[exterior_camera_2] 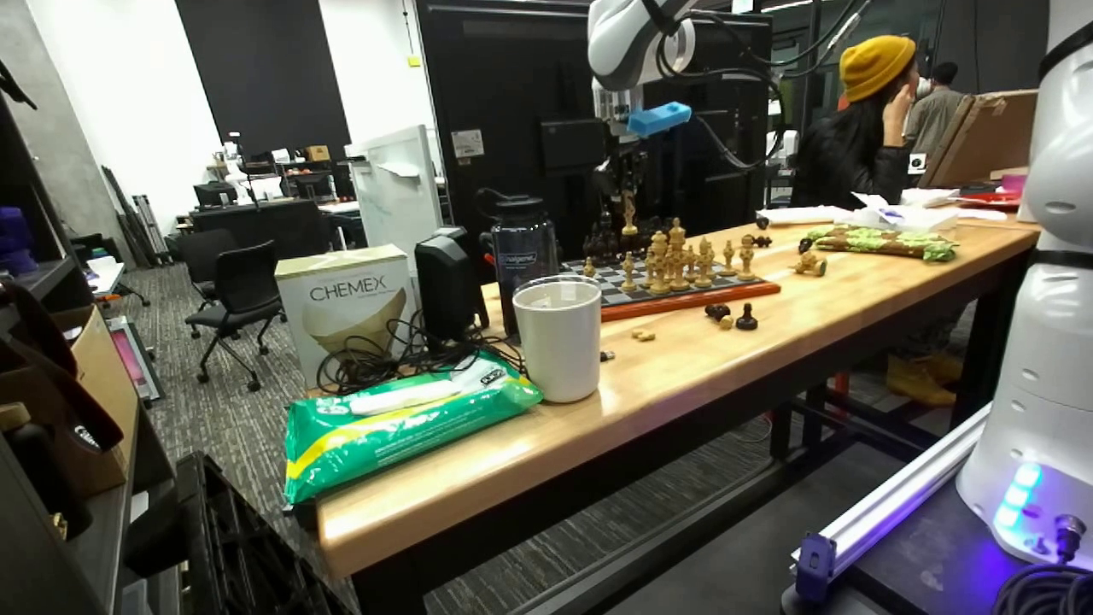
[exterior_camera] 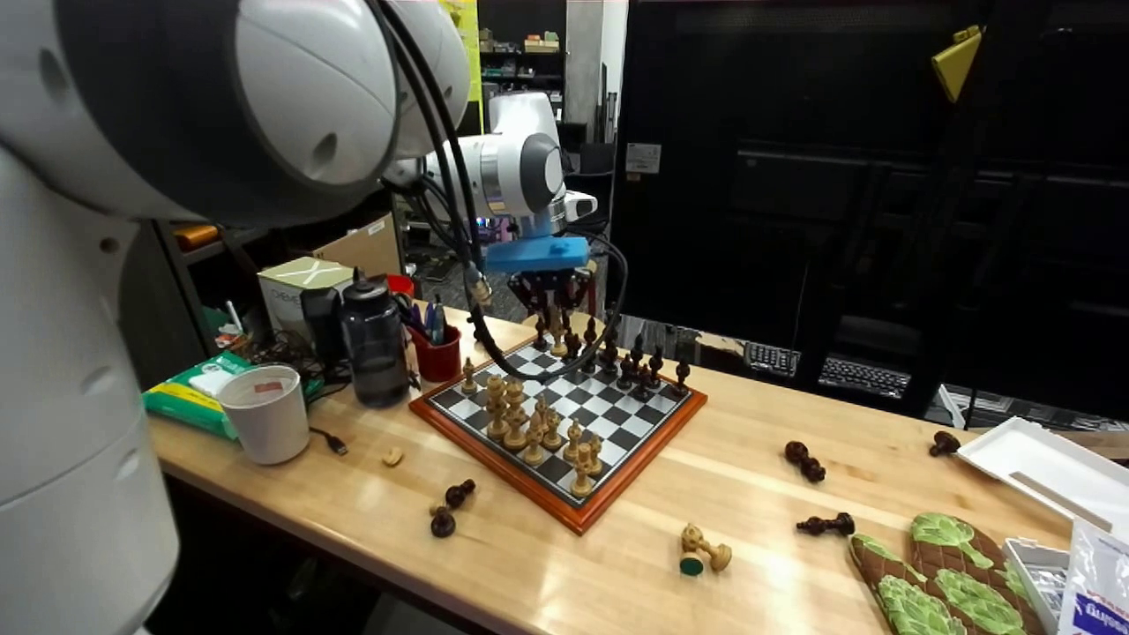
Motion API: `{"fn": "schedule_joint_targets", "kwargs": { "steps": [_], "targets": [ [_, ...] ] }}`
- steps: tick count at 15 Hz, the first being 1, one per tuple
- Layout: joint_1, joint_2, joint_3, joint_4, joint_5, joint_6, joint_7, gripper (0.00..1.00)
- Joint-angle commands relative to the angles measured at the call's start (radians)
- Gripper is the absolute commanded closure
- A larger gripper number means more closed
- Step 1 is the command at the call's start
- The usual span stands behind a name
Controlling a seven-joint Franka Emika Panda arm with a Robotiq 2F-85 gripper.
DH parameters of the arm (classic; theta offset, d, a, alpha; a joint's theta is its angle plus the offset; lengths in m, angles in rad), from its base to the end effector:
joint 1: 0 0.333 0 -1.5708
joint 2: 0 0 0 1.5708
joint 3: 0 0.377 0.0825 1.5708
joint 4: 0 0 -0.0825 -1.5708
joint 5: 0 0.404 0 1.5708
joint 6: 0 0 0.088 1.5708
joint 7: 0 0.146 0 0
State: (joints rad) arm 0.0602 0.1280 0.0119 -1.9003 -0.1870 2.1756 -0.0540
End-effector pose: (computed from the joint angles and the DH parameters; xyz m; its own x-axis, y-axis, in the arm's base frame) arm 0.6372 0.0327 0.4615 0.9650 0.2284 0.1289 0.2050 -0.9634 0.1725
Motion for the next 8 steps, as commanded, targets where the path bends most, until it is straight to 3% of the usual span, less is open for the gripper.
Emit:
{"fn": "schedule_joint_targets", "kwargs": {
  "steps": [1,2,8],
  "targets": [
    [0.004,-0.139,0.017,-0.128,-0.021,0.008,0.022,0.93],
    [-0.006,-0.052,0.014,-0.041,-0.001,-0.003,0.003,0.73],
    [-0.006,-0.113,0.020,-0.103,-0.001,-0.001,0.003,0.73]
  ]
}}
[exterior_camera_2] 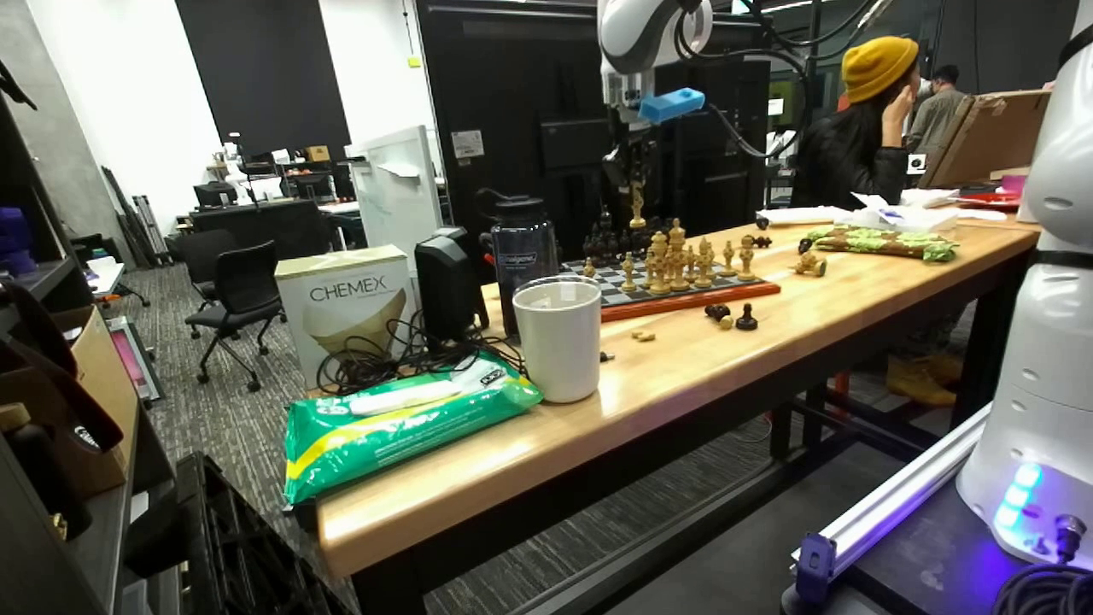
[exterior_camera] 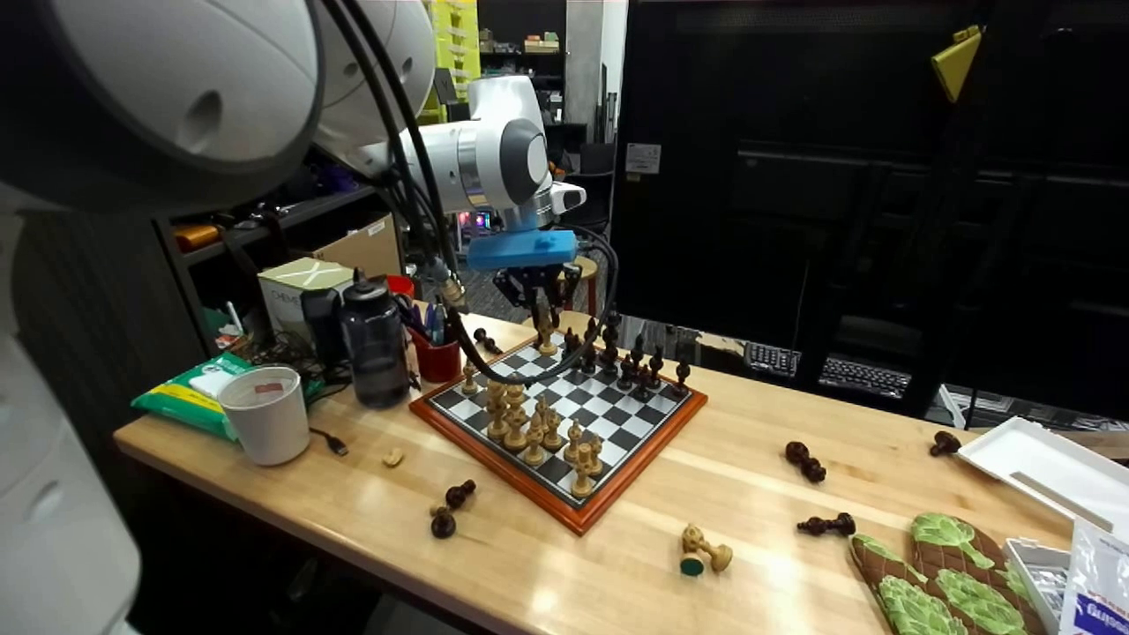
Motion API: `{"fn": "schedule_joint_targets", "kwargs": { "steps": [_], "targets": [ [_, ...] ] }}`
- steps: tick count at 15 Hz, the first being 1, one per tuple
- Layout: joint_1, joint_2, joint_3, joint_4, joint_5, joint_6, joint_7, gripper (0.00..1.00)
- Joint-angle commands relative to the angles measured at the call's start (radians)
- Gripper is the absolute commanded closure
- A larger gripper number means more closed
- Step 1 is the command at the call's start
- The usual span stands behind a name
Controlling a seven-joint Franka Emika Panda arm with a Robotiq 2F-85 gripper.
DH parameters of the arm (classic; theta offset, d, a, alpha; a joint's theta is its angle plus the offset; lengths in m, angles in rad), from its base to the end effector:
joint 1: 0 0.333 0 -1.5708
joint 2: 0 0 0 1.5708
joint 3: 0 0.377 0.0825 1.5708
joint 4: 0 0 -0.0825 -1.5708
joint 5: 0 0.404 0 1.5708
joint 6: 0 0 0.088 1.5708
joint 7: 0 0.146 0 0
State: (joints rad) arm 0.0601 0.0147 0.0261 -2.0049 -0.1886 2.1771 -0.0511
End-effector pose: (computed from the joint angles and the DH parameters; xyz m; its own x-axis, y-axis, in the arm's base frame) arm 0.5971 0.0384 0.4785 0.9607 0.2404 0.1390 0.2150 -0.9607 0.1759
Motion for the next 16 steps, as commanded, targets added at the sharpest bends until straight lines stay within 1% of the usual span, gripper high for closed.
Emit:
{"fn": "schedule_joint_targets", "kwargs": {
  "steps": [1,2,3,10,13,16],
  "targets": [
    [-0.006,0.000,0.006,0.001,0.000,-0.003,0.000,0.73],
    [-0.006,0.000,0.006,0.001,0.000,-0.003,0.000,0.73],
    [-0.006,0.000,0.006,0.001,0.000,-0.003,0.000,0.93],
    [-0.013,-0.050,0.004,0.022,0.001,-0.109,0.013,0.93],
    [-0.020,-0.102,-0.002,-0.002,0.007,-0.136,0.032,0.93],
    [-0.035,-0.165,-0.011,-0.050,0.023,-0.137,0.059,0.93]
  ]
}}
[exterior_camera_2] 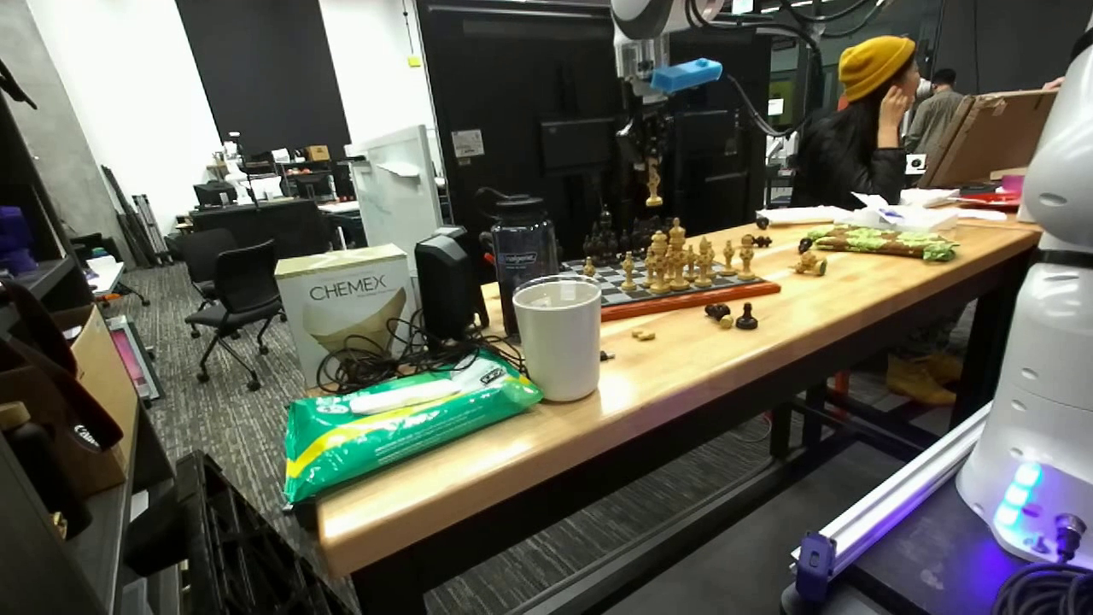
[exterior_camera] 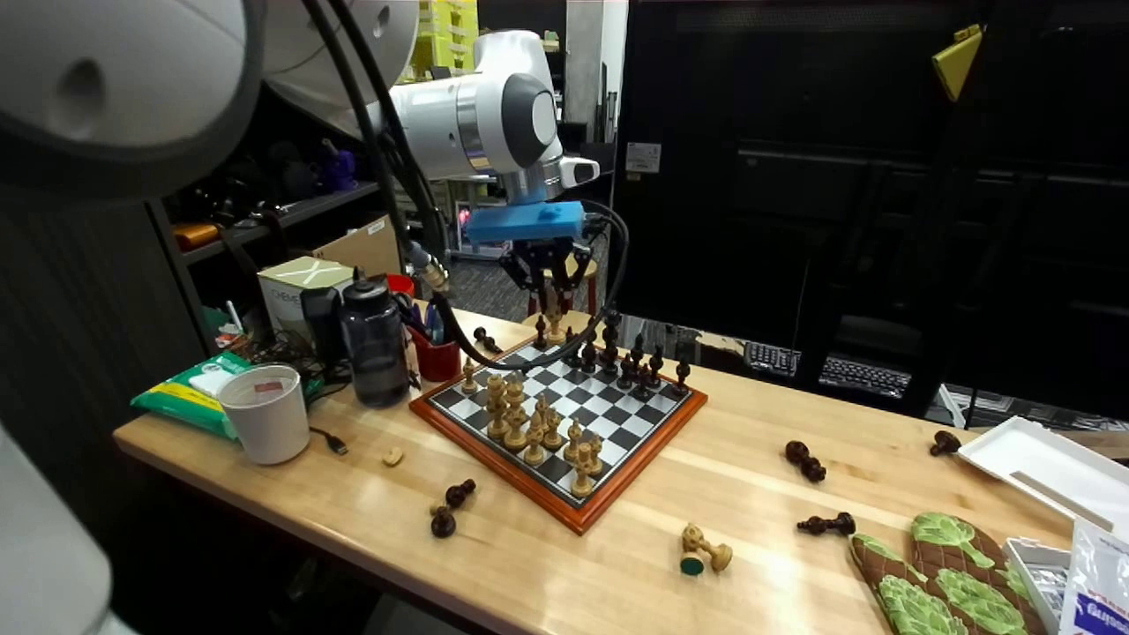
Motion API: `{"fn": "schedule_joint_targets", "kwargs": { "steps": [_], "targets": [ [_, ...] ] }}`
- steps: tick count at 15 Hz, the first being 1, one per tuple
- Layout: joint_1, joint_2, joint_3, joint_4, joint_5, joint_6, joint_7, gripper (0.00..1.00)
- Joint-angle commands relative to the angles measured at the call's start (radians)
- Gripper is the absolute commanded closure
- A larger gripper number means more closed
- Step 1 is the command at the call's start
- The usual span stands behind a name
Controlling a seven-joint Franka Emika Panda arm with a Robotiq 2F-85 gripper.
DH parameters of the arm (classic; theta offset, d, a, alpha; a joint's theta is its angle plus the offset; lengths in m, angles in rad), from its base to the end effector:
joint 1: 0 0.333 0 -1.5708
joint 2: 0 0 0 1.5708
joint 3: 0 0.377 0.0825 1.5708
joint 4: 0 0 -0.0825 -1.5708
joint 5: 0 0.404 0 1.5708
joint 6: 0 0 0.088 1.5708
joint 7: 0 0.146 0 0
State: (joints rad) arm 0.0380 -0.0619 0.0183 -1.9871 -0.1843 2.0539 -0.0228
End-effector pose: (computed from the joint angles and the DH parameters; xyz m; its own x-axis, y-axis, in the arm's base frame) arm 0.5731 0.0163 0.5195 0.9797 0.1630 0.1169 0.1411 -0.9743 0.1757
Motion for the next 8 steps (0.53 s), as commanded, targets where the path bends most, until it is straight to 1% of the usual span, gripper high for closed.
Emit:
{"fn": "schedule_joint_targets", "kwargs": {
  "steps": [1,4,8],
  "targets": [
    [-0.017,-0.110,-0.005,-0.088,0.027,-0.009,0.039,0.93],
    [-0.025,-0.182,-0.007,-0.158,0.051,-0.003,0.064,0.93],
    [-0.028,-0.265,0.000,-0.265,0.047,0.017,0.094,0.93]
  ]
}}
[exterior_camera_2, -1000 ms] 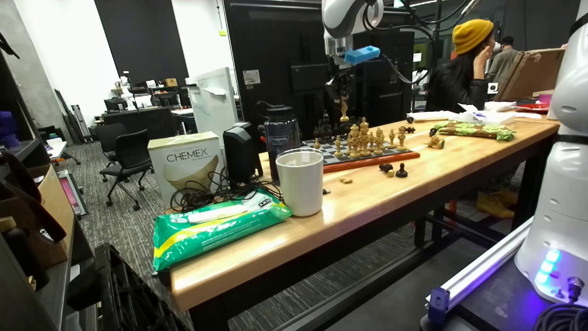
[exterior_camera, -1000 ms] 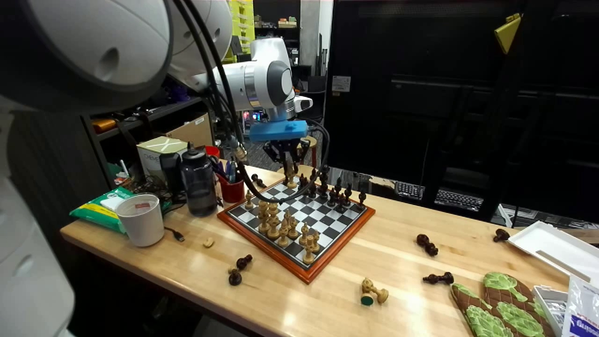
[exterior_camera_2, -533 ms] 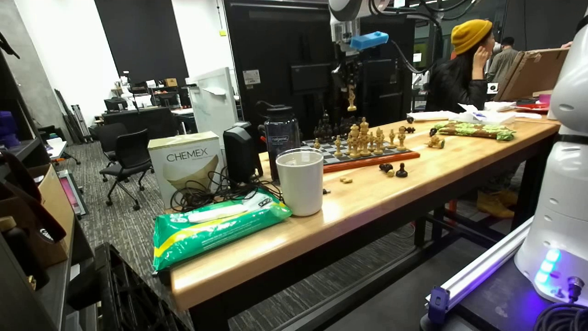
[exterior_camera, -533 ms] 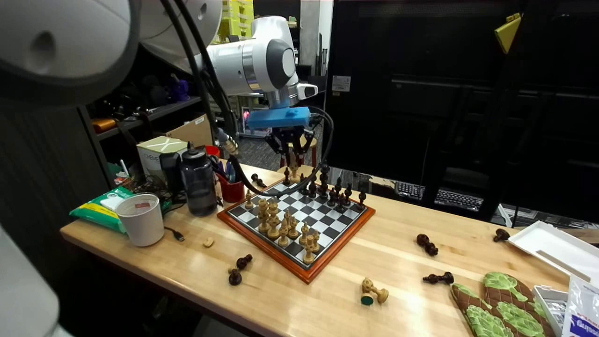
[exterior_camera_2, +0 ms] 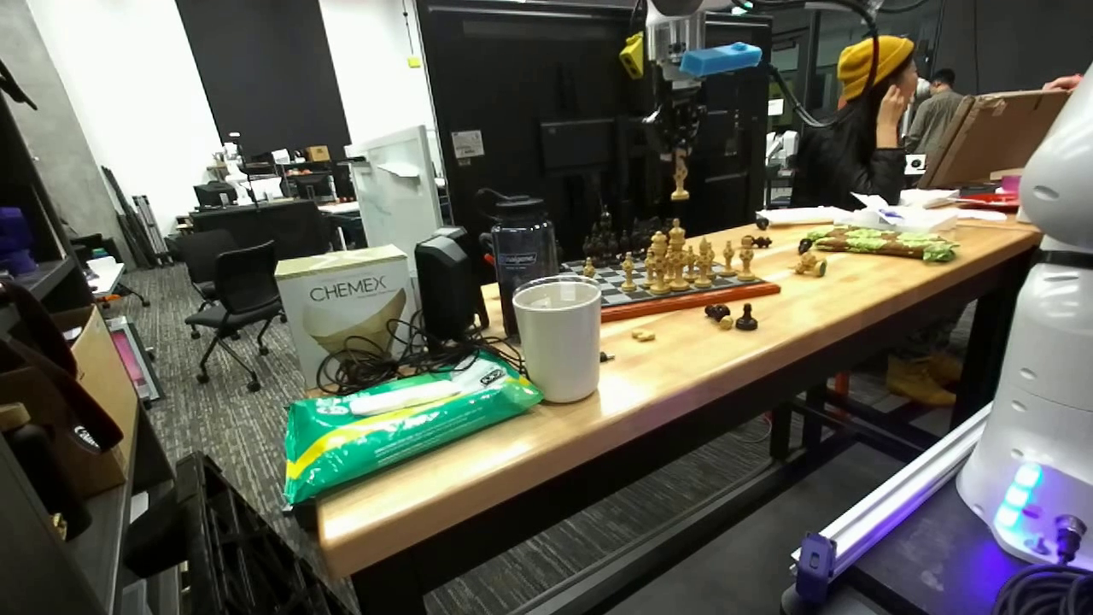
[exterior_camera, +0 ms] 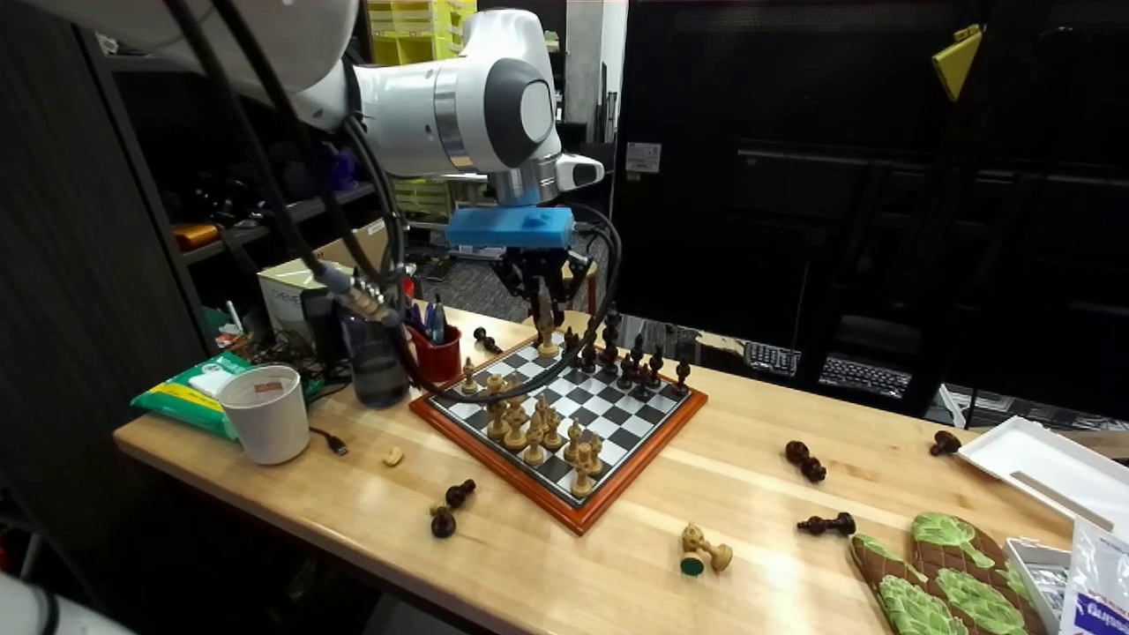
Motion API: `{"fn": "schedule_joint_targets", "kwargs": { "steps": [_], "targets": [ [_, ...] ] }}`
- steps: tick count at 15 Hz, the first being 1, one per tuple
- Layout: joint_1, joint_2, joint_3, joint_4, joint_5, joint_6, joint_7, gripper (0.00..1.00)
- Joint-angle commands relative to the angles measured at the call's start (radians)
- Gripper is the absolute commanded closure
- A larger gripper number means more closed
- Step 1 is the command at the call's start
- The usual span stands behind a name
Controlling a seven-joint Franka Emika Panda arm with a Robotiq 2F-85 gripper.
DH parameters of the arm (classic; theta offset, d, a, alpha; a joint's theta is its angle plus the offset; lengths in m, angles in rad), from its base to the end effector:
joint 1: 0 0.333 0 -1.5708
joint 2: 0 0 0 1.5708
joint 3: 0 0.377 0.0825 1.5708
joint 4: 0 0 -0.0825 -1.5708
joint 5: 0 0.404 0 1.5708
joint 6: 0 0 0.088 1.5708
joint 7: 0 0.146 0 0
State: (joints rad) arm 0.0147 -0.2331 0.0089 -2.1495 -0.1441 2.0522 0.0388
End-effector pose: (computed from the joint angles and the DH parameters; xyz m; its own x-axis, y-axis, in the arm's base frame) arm 0.5087 -0.0004 0.5278 0.9894 0.0515 0.1359 0.0334 -0.9907 0.1320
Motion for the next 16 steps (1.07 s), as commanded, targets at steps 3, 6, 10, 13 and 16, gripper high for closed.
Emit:
{"fn": "schedule_joint_targets", "kwargs": {
  "steps": [3,6,10,13,16],
  "targets": [
    [-0.013,-0.147,0.009,-0.165,-0.009,0.031,0.047,0.93],
    [-0.027,-0.191,0.003,-0.216,-0.009,0.042,0.055,0.93],
    [-0.045,-0.216,-0.011,-0.269,0.001,0.074,0.040,0.93],
    [-0.051,-0.212,-0.024,-0.299,0.008,0.122,0.024,0.93],
    [-0.051,-0.204,-0.034,-0.325,0.018,0.180,0.014,0.93]
  ]
}}
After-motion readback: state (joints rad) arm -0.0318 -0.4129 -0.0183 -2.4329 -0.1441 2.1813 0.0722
